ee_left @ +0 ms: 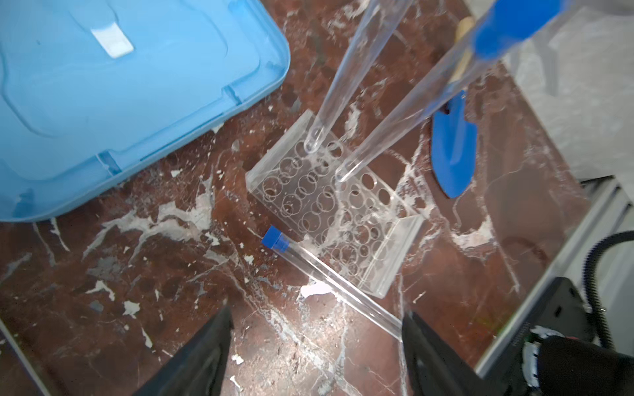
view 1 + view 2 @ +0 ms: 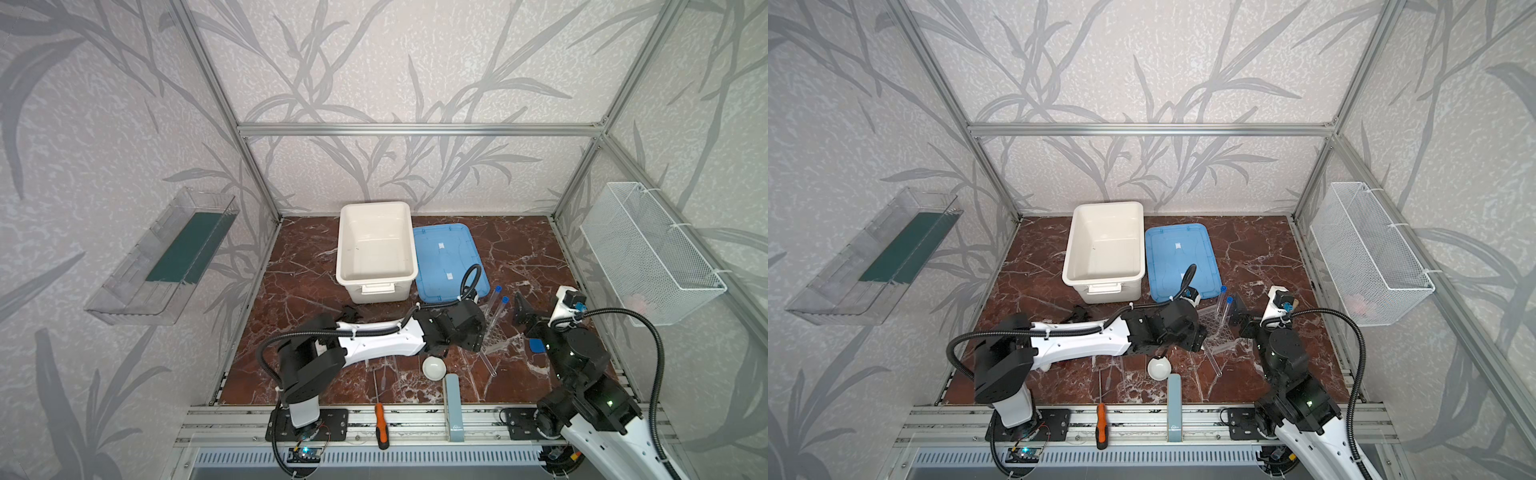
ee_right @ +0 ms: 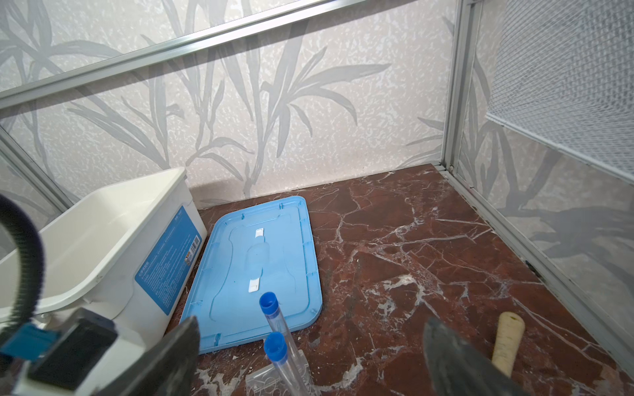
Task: Organize the chemistry lab equipment
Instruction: 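Move the left gripper down to a third blue-capped tube and grasp it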
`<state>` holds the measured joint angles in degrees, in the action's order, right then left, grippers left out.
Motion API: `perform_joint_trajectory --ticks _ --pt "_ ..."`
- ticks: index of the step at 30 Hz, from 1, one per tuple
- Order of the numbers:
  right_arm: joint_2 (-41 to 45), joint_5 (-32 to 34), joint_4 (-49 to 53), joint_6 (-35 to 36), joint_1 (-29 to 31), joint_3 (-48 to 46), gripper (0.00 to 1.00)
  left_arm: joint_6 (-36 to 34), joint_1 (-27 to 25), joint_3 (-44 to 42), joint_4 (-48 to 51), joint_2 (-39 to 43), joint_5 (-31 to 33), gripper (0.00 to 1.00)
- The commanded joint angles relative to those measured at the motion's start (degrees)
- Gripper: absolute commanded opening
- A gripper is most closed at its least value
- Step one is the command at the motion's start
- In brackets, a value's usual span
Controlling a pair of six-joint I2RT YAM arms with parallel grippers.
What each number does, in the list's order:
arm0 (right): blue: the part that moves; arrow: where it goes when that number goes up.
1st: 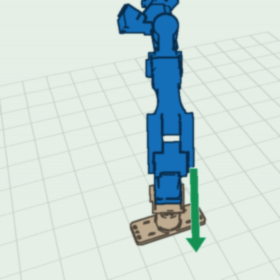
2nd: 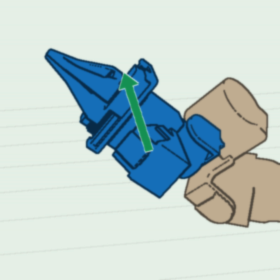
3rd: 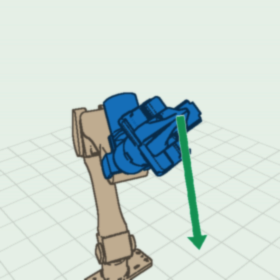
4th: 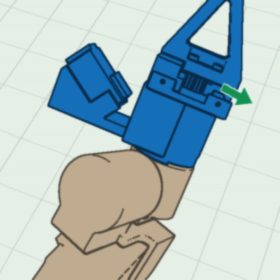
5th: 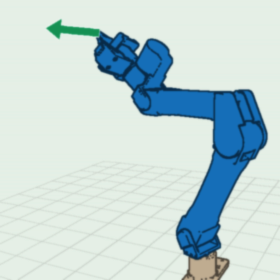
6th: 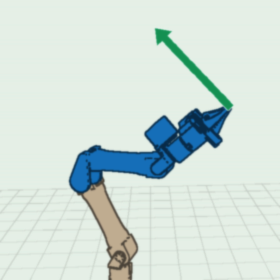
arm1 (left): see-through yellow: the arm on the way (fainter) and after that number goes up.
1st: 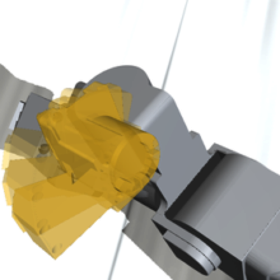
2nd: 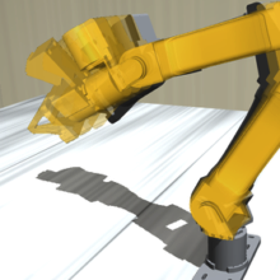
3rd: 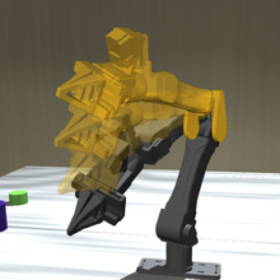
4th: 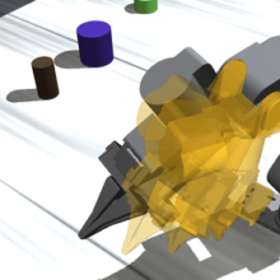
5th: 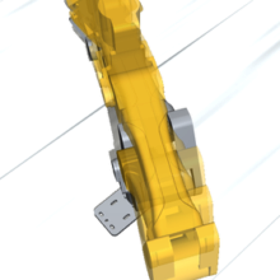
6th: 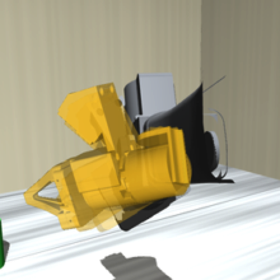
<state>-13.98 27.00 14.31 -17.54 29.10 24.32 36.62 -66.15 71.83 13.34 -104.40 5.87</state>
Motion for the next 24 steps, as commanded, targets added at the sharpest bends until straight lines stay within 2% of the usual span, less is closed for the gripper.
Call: perform_joint_trajectory --ticks 1,10,16,18,24 --pt "1.3 2.6 5.1 0.5 0.0 1.7 1.0 0.8 0.3 5.0 7.9 -3.4 0.5 0.7" --pt "4.6 3.1 7.2 1.1 0.1 1.8 0.99 0.1 0.4 11.9 11.3 -10.6 0.4 0.57" --pt "4.9 3.1 7.3 1.2 0.1 1.7 0.99 0.2 0.5 14.0 12.5 -13.0 0.0 0.54" --pt "4.8 3.1 7.2 1.3 0.0 1.7 0.99 0.2 0.6 14.4 12.8 -13.7 0.2 0.49" --pt "4.9 3.2 7.1 1.5 0.0 1.6 0.99 0.0 0.8 15.7 13.2 -15.4 0.2 0.49"
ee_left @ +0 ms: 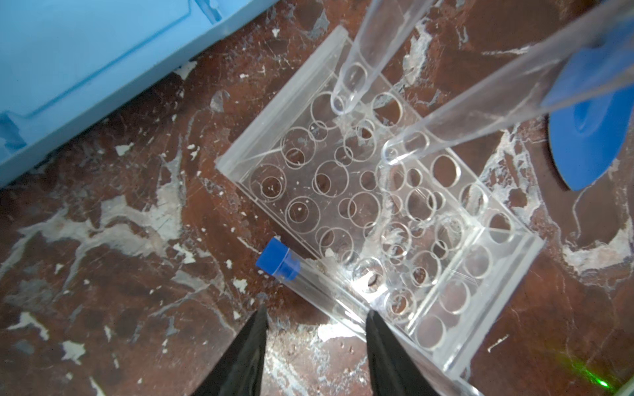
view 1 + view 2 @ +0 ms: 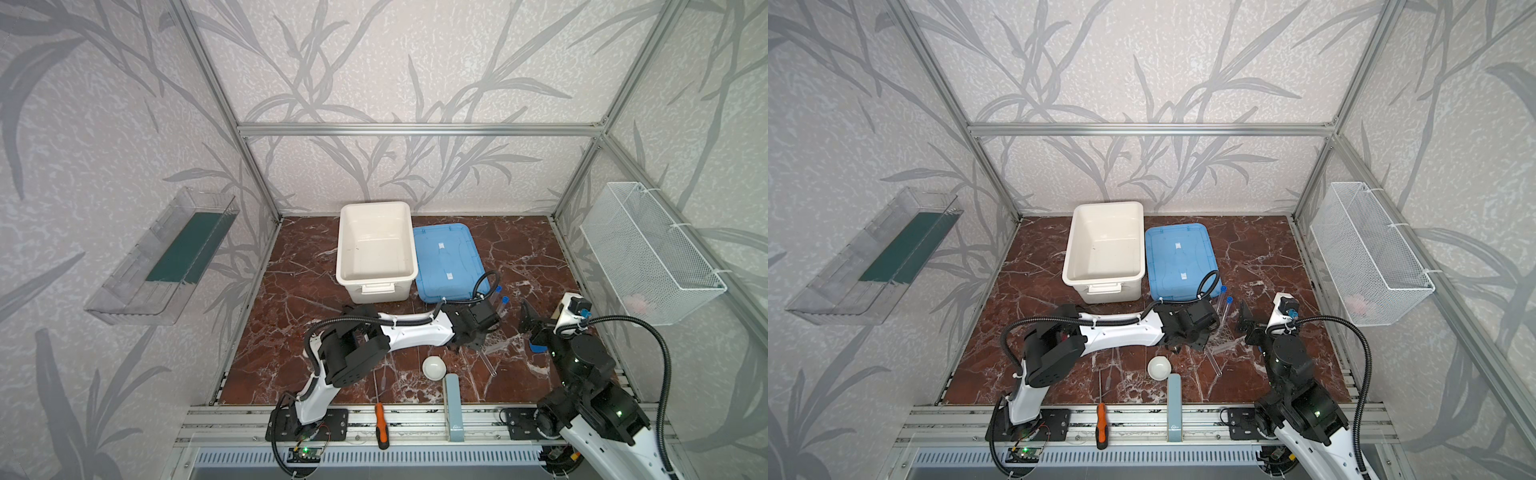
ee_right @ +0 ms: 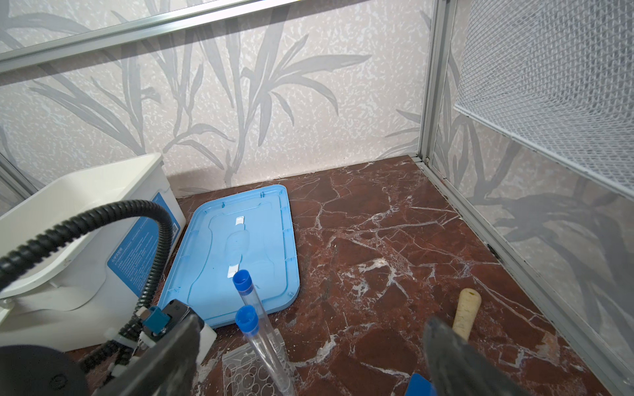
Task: Organize the chemistry lab equipment
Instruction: 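Move the left gripper down to a third blue-capped tube and grasp it, then lift the third tube upright with the left gripper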
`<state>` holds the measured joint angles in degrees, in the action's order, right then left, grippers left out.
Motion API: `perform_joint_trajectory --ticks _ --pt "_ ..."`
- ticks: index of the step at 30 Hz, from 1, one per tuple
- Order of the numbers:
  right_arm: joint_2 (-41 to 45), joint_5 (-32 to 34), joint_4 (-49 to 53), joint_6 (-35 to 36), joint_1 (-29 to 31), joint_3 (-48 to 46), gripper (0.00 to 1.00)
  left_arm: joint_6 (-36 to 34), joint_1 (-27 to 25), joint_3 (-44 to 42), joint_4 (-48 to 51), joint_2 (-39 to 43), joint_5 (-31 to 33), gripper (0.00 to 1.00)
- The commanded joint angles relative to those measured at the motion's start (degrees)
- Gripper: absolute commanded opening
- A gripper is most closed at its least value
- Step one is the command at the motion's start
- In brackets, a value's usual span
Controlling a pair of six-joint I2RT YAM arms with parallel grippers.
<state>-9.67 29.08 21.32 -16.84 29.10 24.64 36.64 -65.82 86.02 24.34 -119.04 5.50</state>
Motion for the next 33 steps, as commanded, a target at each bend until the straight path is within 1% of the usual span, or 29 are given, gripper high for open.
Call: perform_joint_trajectory --ticks 1,5,10,13,19,21,26,28,30,33 --pt "0.6 1.1 0.1 0.8 0.0 1.2 0.99 -0.1 0.5 1.6 2.1 -1.0 0.8 0.49" --pt "0.6 1.2 -0.2 1.0 0.1 1.2 0.99 0.9 0.7 4.0 5.3 -3.0 2.2 0.49" --pt "0.5 1.2 -0.1 1.1 0.0 1.2 0.99 0.6 0.7 4.4 5.3 -3.6 2.4 0.49" --pt "0.4 1.3 -0.4 1.3 0.0 1.1 0.99 0.6 0.6 6.0 7.1 -4.7 2.3 0.48" --pt "0.1 1.2 -0.7 1.5 0.0 1.2 0.99 0.6 1.1 6.3 7.2 -5.4 0.9 0.43" --pt "0.0 1.2 -0.8 1.7 0.0 1.2 0.99 0.8 1.2 5.9 7.4 -5.1 1.0 0.39" --pt "-0.3 1.1 -1.2 1.9 0.0 1.3 0.99 1.5 2.2 3.7 7.3 -3.4 1.5 0.35" --pt "-0.4 1.1 -1.4 2.0 0.1 1.2 0.99 2.1 3.1 2.3 6.7 -2.9 1.2 0.32" --pt "-0.7 1.1 -1.5 2.1 0.1 1.2 0.99 2.6 4.1 1.1 6.1 -2.6 0.9 0.32" --pt "-1.0 0.9 -1.7 2.2 0.0 1.1 0.99 2.3 4.9 0.5 6.8 -2.2 3.2 0.32"
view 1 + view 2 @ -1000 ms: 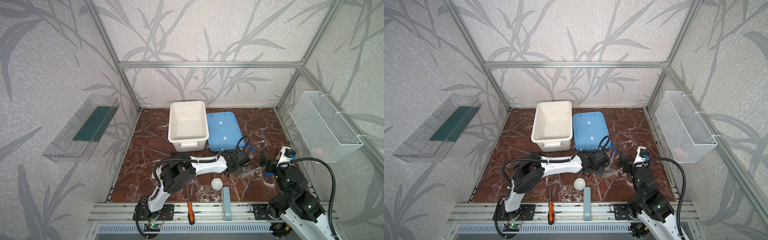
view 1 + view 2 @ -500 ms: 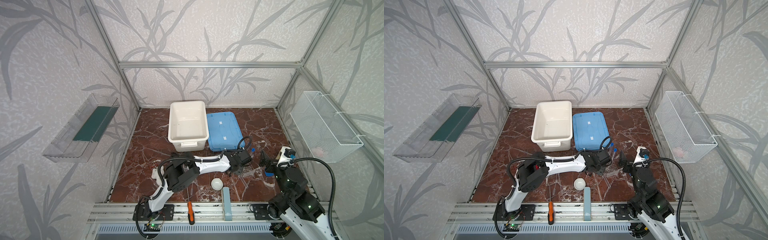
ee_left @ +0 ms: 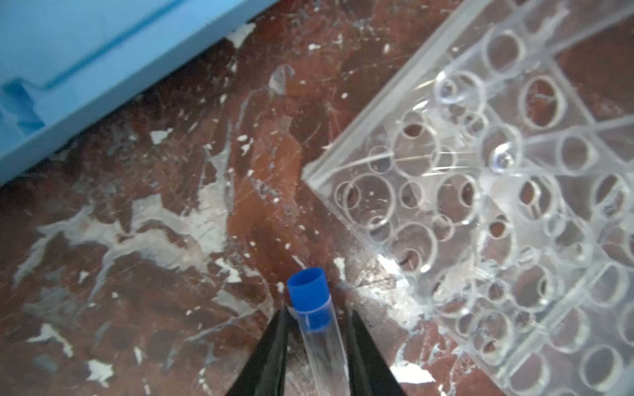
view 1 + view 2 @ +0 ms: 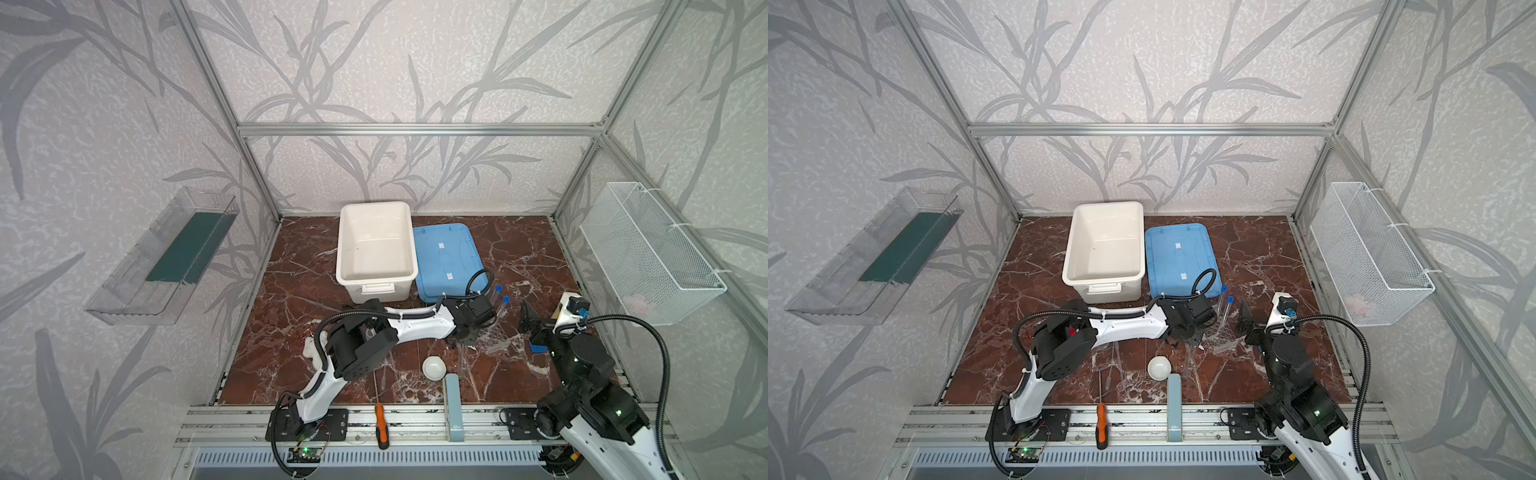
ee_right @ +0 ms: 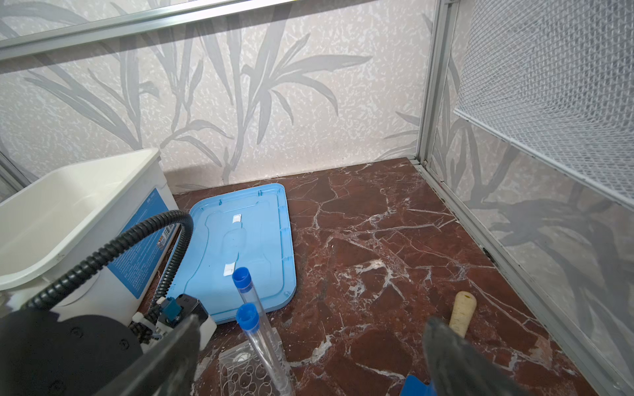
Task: Organize the chemistry lab equipment
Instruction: 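Lift the third tube upright with the left gripper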
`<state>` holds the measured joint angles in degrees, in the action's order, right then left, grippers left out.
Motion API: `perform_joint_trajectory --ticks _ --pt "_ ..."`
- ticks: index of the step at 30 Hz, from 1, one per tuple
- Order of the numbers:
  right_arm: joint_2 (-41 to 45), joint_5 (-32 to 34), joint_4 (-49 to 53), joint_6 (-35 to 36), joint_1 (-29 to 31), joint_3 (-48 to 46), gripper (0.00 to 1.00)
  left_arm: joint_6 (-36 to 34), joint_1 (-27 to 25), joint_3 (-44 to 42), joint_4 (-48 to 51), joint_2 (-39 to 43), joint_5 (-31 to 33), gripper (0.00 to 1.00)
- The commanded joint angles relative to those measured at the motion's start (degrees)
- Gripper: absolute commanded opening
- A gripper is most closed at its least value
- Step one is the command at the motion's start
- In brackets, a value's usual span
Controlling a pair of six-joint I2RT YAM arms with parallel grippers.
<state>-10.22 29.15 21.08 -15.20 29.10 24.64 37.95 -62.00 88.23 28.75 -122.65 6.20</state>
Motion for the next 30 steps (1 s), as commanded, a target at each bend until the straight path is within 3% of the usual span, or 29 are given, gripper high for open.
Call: perform_joint_trajectory --ticks 1,14,22,26,30 --pt "-0.5 0.8 -1.4 0.5 0.0 1.1 0.99 1.0 1.2 -2.1 2.4 1.7 3.3 0.31" --pt "-0.2 0.7 -1.0 0.4 0.1 1.3 0.99 -1.5 5.0 -3.7 -1.1 3.3 7.3 0.31" --pt "-0.2 0.7 -0.7 0.2 0.0 1.2 0.99 2.1 2.7 -6.2 0.8 7.6 0.7 0.68" --pt "-0.2 0.6 -0.7 0.3 0.0 1.1 0.99 4.2 1.0 -7.8 1.7 8.4 -2.1 0.68" --pt "-0.2 0.5 -0.8 0.3 0.0 1.1 0.99 4.0 -1.0 -8.3 2.4 9.0 -3.2 0.56"
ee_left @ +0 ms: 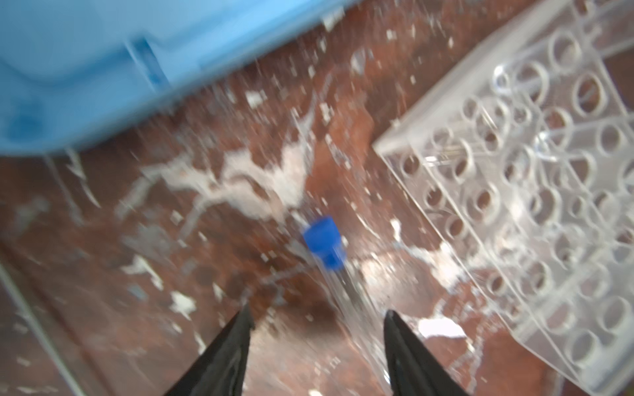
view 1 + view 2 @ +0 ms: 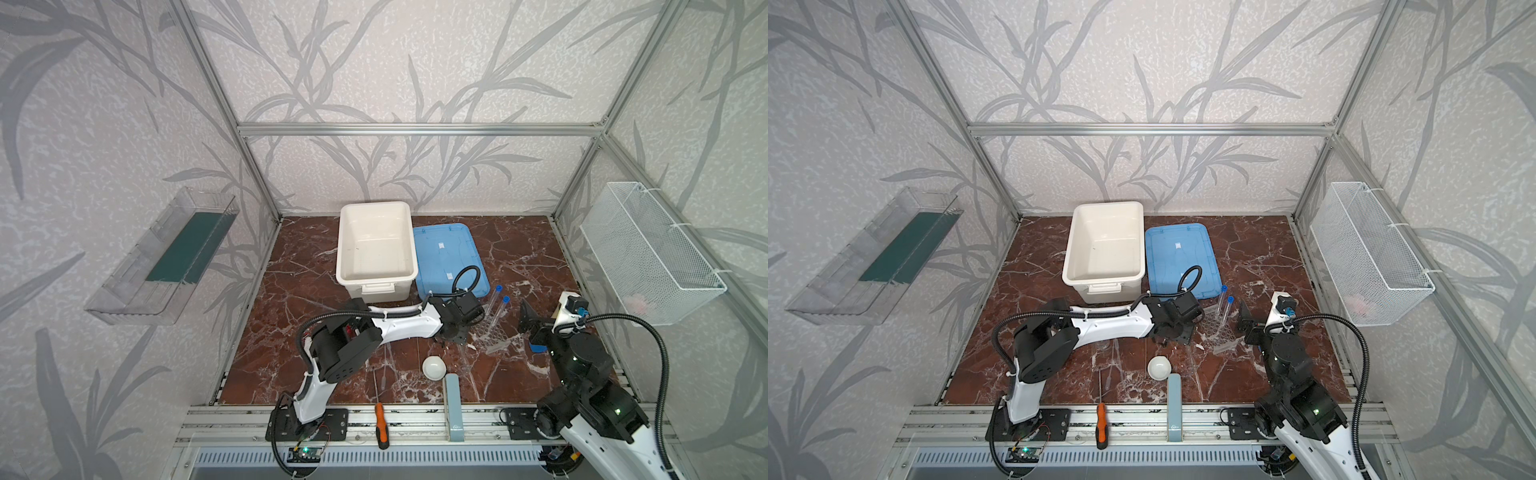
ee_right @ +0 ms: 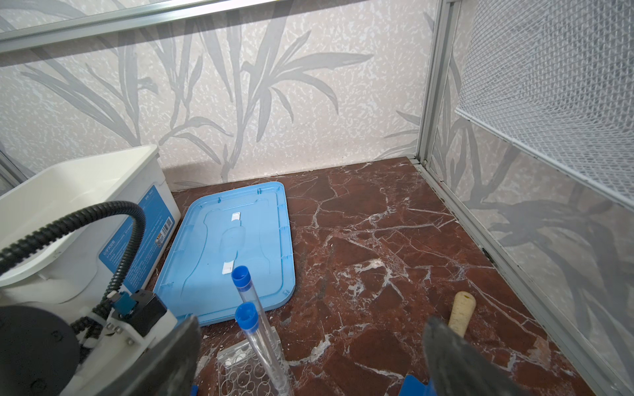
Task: Organize the chemistry lab equipment
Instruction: 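Lift the third tube upright with the left gripper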
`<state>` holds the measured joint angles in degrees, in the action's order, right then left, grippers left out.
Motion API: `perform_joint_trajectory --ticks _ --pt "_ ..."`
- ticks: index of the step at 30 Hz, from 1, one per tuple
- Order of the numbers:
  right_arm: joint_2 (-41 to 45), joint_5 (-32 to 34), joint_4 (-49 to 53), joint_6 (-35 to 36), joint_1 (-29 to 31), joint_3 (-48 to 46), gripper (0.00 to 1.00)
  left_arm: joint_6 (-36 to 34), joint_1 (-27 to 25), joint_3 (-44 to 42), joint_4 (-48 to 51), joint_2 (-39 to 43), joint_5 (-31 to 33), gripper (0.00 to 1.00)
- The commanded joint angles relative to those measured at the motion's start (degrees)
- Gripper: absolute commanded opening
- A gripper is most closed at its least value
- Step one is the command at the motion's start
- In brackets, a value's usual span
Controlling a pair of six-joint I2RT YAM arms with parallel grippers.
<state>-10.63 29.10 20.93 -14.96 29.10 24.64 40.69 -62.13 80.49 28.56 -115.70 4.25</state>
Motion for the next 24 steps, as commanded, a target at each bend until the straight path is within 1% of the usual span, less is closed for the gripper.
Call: perform_joint_trajectory --ticks 1,8,11,16,21,24 --pt "0.3 0.5 -0.6 0.0 0.0 1.0 0.99 1.1 -1.0 -0.2 3.0 1.9 -1.8 0.53" --pt "0.4 0.5 -0.6 0.0 0.0 1.0 0.99 -0.4 -1.4 3.4 5.5 -1.3 -4.3 0.51" --pt "0.5 0.6 -0.4 0.0 0.1 1.0 0.99 0.0 -1.4 4.1 7.0 -1.9 -4.7 0.47" --pt "0.4 0.5 -0.5 0.0 0.1 0.9 0.99 0.3 -1.4 4.1 7.4 -2.4 -4.8 0.37" --pt "0.3 0.5 -0.5 0.1 0.1 0.9 0.99 -0.2 -1.2 6.2 8.9 -4.9 -5.8 0.36" --pt "0.2 0.5 -0.7 0.1 0.0 0.9 0.99 -0.8 -1.2 7.1 9.5 -5.6 -5.3 0.36"
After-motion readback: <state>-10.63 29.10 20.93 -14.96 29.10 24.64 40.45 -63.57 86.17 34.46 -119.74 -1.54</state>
